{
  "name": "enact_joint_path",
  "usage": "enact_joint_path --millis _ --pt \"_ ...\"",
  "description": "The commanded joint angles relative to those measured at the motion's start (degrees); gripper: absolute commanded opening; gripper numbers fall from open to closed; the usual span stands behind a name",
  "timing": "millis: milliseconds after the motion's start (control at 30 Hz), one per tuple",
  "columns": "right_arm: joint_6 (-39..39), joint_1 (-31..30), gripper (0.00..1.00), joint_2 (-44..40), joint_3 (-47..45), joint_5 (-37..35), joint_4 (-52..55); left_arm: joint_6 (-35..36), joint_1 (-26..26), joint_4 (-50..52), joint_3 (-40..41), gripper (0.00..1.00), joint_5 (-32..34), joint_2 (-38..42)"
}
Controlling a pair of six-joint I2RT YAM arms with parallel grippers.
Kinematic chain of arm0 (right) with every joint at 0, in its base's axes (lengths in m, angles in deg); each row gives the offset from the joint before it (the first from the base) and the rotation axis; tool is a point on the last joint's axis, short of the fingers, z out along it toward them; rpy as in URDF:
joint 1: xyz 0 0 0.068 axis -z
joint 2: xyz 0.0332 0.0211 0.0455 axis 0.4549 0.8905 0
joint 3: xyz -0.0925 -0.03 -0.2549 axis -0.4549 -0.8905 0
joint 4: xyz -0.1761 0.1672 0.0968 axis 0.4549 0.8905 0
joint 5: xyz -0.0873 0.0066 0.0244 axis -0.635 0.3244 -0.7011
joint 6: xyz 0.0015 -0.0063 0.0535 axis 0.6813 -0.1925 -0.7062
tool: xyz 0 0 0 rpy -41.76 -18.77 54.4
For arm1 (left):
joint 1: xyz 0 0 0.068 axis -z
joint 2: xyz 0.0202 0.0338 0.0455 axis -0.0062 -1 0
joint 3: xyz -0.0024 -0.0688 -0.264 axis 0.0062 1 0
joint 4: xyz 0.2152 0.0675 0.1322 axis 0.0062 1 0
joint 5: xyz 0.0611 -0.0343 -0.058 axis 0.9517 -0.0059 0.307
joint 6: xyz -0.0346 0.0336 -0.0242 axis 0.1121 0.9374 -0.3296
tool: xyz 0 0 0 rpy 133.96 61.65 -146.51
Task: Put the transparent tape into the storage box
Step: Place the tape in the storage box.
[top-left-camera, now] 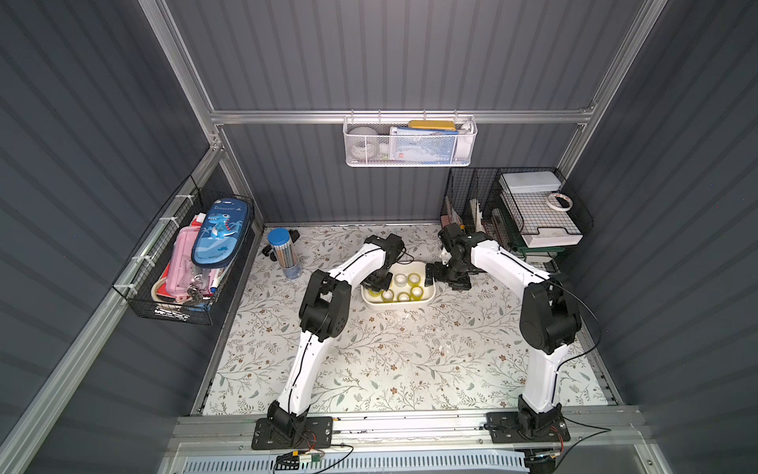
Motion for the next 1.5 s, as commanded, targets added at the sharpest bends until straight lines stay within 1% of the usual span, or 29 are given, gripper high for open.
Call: enact_joint_path --millis 0,333,467,633,700,833,1233,1467 --pt "-0.15 0.39 0.99 1.76 1.95 0.01 1.49 -0.75 0.42 0.13 1.74 0.0 -2.6 -0.48" --pt "-0.28 0.34 0.99 2.98 3.38 0.64 1.93 -1.63 0.38 -0.12 1.94 0.0 -3.96 -0.5" --pt "-0.43 0.34 0.99 2.99 3.54 0.96 1.96 -2.81 0.43 -0.63 2.99 0.0 -5.61 0.19" --pt "-0.45 0.39 0.99 2.9 3.34 1.17 1.85 -3.26 0.43 -1.35 4.45 0.19 -5.34 1.07" --pt "-0.45 0.34 0.99 2.86 3.28 1.18 1.84 -3.37 0.43 -1.27 4.38 0.31 -4.73 1.25" --pt "-0.51 0.35 0.99 2.56 3.06 1.5 1.76 -3.61 0.41 -1.08 4.12 0.42 -4.21 1.62" --pt "-0.46 0.27 0.99 1.78 2.45 2.03 1.05 -4.05 0.43 -0.56 2.78 0.44 -2.24 3.18" --pt "-0.45 0.17 0.99 1.12 2.34 2.12 0.42 -4.87 0.43 -1.77 3.95 0.45 -0.9 6.15"
